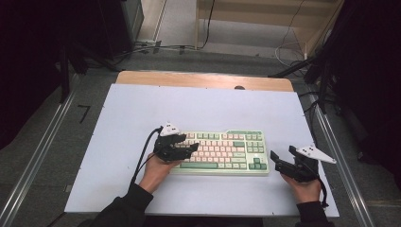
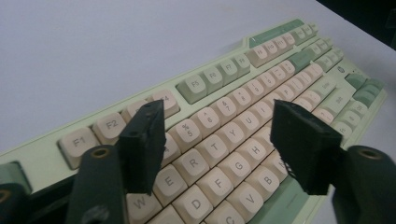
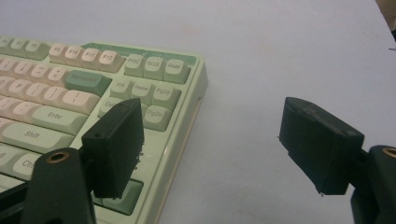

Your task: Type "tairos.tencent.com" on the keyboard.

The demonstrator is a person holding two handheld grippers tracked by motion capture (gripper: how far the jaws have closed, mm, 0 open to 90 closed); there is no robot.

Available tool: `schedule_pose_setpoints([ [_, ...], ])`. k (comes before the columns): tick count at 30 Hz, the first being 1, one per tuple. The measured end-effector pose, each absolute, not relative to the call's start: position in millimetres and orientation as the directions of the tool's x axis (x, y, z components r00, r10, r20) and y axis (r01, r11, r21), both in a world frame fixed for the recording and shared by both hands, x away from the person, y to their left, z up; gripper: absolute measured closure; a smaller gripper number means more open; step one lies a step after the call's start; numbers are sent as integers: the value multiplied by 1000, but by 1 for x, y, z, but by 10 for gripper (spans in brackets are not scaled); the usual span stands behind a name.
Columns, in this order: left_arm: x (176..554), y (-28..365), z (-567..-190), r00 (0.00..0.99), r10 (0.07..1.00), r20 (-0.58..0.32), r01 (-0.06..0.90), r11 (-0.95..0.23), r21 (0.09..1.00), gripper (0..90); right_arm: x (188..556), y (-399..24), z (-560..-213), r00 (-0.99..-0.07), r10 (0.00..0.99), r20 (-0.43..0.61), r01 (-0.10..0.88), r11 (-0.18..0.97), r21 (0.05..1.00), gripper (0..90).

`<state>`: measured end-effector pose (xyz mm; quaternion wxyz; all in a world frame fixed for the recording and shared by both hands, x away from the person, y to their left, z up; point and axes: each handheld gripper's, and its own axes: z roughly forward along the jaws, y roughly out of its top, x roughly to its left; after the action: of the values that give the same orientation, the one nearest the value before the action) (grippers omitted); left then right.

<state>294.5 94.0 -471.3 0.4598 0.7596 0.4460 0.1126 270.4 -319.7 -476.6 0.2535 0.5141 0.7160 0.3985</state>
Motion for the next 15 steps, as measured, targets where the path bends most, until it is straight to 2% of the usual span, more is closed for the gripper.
schedule_pose_setpoints([
  [4, 290, 102, -467, 567, 792, -226, 567, -177, 804, 246, 270, -319, -477, -347, 937, 42, 531, 160, 832, 204],
  [7, 284, 110, -466, 548, 806, -223, 562, -158, 812, 238, 270, -319, -477, -348, 937, 41, 532, 161, 831, 204],
  [13, 270, 133, -470, 499, 834, -234, 550, -96, 829, 271, 269, -319, -476, -345, 938, 40, 534, 161, 830, 204],
  [15, 264, 142, -473, 492, 836, -244, 546, -78, 834, 321, 268, -319, -476, -346, 937, 37, 532, 164, 831, 204],
])
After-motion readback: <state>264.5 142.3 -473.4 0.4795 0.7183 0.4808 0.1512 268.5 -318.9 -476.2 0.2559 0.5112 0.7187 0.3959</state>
